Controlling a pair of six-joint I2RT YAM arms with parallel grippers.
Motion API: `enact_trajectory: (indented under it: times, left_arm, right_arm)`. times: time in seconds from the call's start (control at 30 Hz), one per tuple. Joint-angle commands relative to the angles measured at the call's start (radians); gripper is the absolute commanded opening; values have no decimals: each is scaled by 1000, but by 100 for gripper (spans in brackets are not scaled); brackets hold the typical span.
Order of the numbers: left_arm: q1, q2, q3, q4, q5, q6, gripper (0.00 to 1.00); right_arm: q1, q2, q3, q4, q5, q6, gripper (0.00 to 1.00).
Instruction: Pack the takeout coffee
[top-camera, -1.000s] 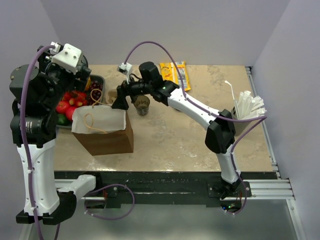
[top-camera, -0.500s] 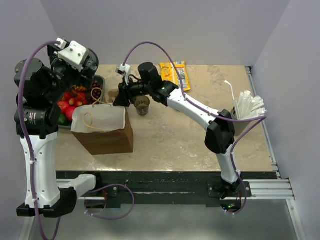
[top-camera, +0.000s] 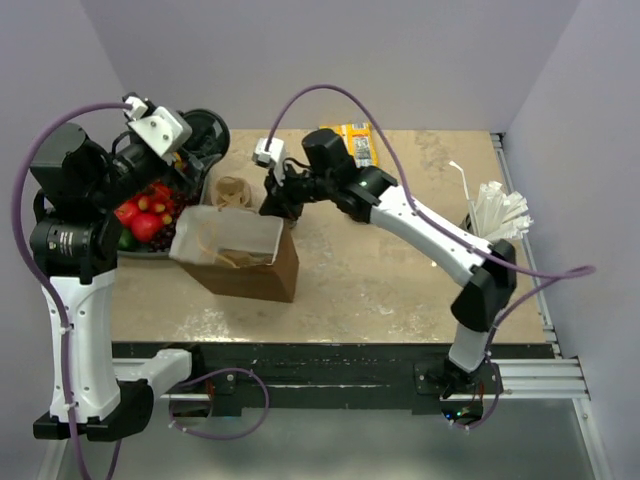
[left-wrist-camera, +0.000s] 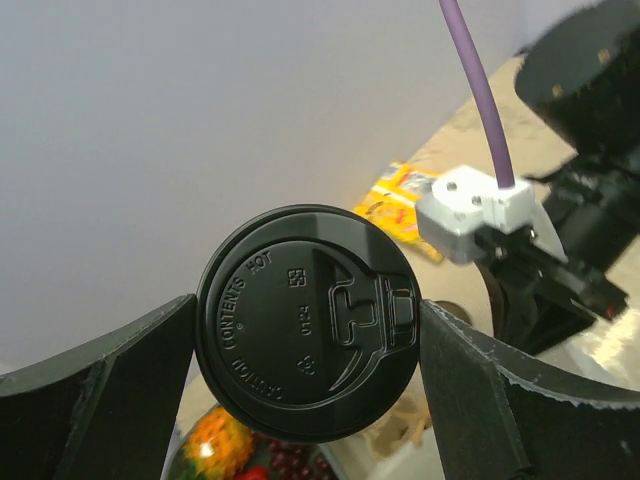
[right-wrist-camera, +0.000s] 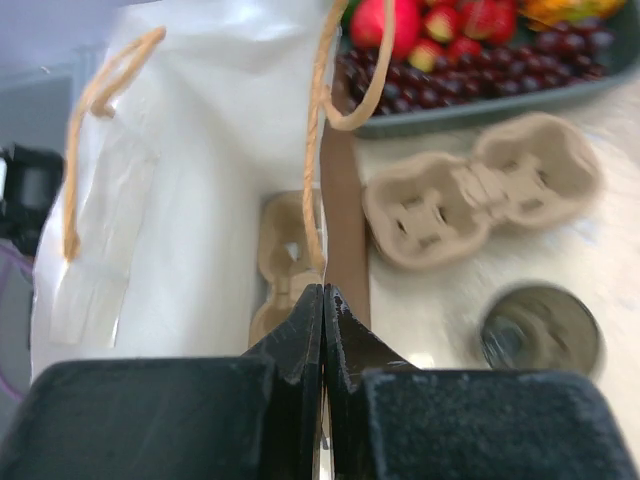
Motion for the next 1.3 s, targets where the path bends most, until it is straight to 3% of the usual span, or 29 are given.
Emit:
enact_trajectory:
  times: [0.0, 0.3, 0.5, 0.57, 0.63, 0.7, 0.8, 1.0, 1.27]
  left_arm:
    - [6, -65, -60, -55, 263, -10, 0]
    - [5, -135, -172, -151, 596, 28, 0]
    - [-4, -167, -331, -94, 748, 5, 0]
    - [-29, -181, -379, -47, 735, -5, 0]
    - [-115, -185, -447, 103, 662, -106, 0]
    - [-229, -173, -459, 189, 601, -151, 0]
    - [-299, -135, -432, 256, 524, -194, 0]
    - [-336, -58, -375, 268, 507, -185, 0]
    - [-445, -63, -431, 248, 415, -119, 0]
  right_arm:
    - [-5, -220, -88, -105, 141, -142, 0]
    - [0, -406, -278, -282, 210, -210, 0]
    - [3, -464, -349, -317, 253, -250, 0]
    - [3, -481, -375, -319, 256, -254, 0]
    - [5, -493, -392, -314, 258, -236, 0]
    - [3, -503, -390, -310, 279, -213, 0]
    - [0, -506, -357, -291, 393, -172, 0]
    - [-6, -495, -300, -204, 446, -161, 0]
    - [-6, -467, -243, -184, 466, -127, 0]
